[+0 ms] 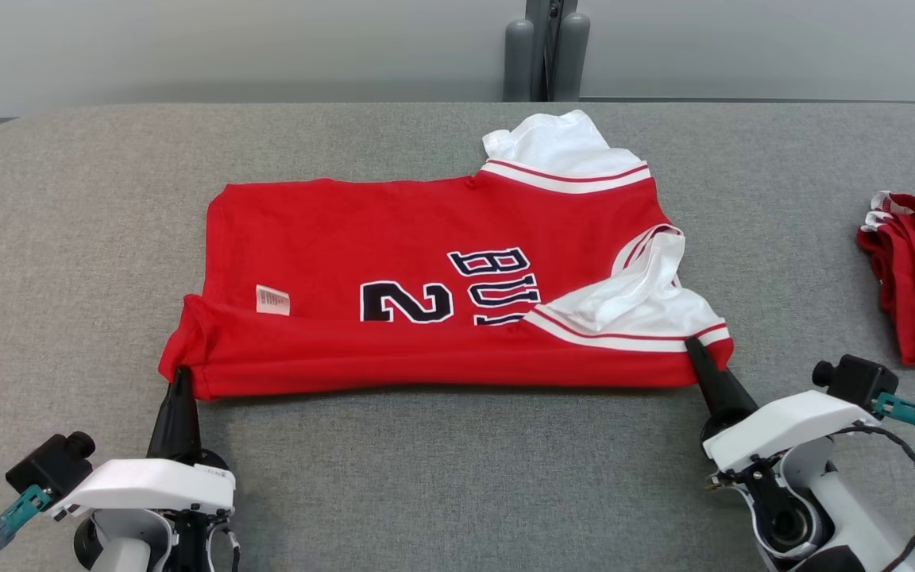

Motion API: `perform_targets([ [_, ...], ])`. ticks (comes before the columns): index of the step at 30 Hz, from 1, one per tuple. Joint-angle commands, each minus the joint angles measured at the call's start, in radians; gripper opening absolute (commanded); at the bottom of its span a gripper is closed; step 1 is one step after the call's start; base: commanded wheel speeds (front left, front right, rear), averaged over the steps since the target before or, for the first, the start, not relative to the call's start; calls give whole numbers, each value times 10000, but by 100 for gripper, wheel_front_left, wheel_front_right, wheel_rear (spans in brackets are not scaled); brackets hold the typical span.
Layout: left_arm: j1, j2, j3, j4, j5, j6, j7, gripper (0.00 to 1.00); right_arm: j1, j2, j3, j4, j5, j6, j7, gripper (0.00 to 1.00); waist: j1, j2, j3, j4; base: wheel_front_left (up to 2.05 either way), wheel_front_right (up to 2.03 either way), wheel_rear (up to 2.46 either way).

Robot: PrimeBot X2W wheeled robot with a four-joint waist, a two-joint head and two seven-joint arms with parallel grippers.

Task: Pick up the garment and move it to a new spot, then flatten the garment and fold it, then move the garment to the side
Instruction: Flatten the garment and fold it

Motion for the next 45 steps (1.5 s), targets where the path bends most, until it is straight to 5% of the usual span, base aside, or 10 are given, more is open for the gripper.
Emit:
perform_targets([
  [1, 123, 160, 64, -198, -15, -47, -93, 0, 63, -292, -39, -244, 194, 18, -95, 0, 0, 0, -29, 1, 0, 0, 0],
  [15, 2513, 310, -509, -2453, 84, 140, 221, 0, 2530, -1923, -742, -2911, 399, 7, 230, 0, 0, 0, -105, -11, 0, 0, 0],
  [32, 3933, 251, -1114, -2904, 326, 796, 825, 0, 4563, -796, -1793, -3651, -1041, 9, 542, 0, 0, 0, -44, -67, 0, 0, 0],
  [33, 3938, 251, -1122, -2927, 315, 840, 851, 0, 4587, -742, -1827, -3642, -1123, 9, 539, 24, 0, 0, -48, -72, 0, 0, 0],
  [35, 3934, 319, -1053, -3004, 313, 914, 875, 50, 4644, -707, -1918, -3679, -1254, 9, 540, 76, 0, 0, -54, -81, 0, 0, 0],
  [36, 3938, 379, -994, -3053, 296, 969, 890, 100, 4677, -715, -1979, -3716, -1322, 9, 530, 98, 0, 0, -56, -88, 0, 0, 0],
  [45, 3654, 1308, -494, -3965, 573, 1372, 1079, 100, 4854, -1175, -2751, -4310, -1891, 10, 666, 100, 0, 0, -44, -220, 0, 0, 0],
])
